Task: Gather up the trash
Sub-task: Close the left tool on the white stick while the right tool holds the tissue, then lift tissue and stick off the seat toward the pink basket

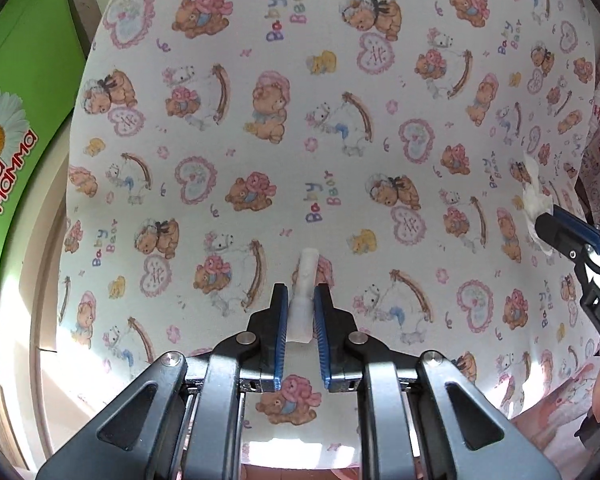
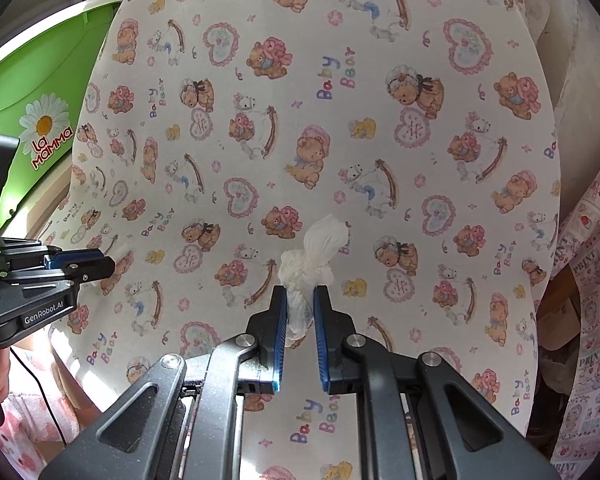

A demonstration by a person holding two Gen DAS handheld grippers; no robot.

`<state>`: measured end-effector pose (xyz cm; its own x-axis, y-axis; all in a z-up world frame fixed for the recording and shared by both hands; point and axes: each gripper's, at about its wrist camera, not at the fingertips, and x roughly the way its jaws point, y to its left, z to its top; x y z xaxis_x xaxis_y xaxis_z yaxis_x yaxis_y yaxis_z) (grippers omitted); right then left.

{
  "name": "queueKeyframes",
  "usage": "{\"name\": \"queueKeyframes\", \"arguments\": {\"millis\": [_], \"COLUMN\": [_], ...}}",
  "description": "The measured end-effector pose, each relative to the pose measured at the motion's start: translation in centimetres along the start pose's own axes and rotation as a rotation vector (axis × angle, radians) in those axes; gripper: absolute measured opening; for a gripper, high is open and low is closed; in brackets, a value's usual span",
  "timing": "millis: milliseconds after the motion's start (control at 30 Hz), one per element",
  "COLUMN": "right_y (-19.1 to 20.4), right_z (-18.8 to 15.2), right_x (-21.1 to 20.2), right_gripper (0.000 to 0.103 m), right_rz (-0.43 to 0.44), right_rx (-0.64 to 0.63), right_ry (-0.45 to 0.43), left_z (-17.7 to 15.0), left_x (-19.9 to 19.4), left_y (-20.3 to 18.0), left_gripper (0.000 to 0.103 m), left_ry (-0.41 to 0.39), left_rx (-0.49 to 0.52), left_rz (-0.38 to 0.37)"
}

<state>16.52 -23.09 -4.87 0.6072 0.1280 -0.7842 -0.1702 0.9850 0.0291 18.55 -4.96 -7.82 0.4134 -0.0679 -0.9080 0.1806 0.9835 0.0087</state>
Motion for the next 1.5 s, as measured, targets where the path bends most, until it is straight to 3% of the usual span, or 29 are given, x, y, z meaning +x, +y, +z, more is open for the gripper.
{"name": "queueKeyframes", "arguments": {"millis": [67,200,367,400,467,667,1133,1500], "right_y": [0.0,-0.1,0.0,0.0,0.0,-0.3,-0.6,0.7], "right_z": [-0.1,-0.1,-0.2,-0.2,-0.2,-0.2,-1.2,-4.6], "right_x": [0.0,0.2,0.6,0.6,0.6,0.4,-1.5,-6.3], "right_gripper": [0.014,0.014,0.014,0.014,0.014,0.014,0.014,0.014], "right_rz": [-0.002,-0.007,-0.01,-0.009,-0.009,-0.009,-0.03,0.025], "right_rx": [0.003,0.003,0.002,0.001,-0.002,0.009,0.061,0.093], "right_ry": [0.001,0.006,0.013,0.013,0.011,0.005,-0.035,-0.069], "left_z": [-0.3,-0.1,0.8,1.0,1.6,2.3,0.7,-3.8], "left_x": [-0.1,0.6,1.4,1.3,1.6,1.2,-6.2,-8.5], "left_y": [0.3,0.3,0.1,0.2,0.0,0.2,-0.5,-0.8], "left_gripper": [0.014,0.027,0.029,0.027,0.009,0.009,0.009,0.009], "left_ry": [0.004,0.004,0.005,0.007,0.006,-0.002,-0.142,-0.17], "left_rx": [0.019,0.033,0.029,0.03,0.032,0.027,0.056,0.015], "left_rz": [0.0,0.006,-0.025,-0.028,-0.037,-0.099,-0.204,-0.263]}}
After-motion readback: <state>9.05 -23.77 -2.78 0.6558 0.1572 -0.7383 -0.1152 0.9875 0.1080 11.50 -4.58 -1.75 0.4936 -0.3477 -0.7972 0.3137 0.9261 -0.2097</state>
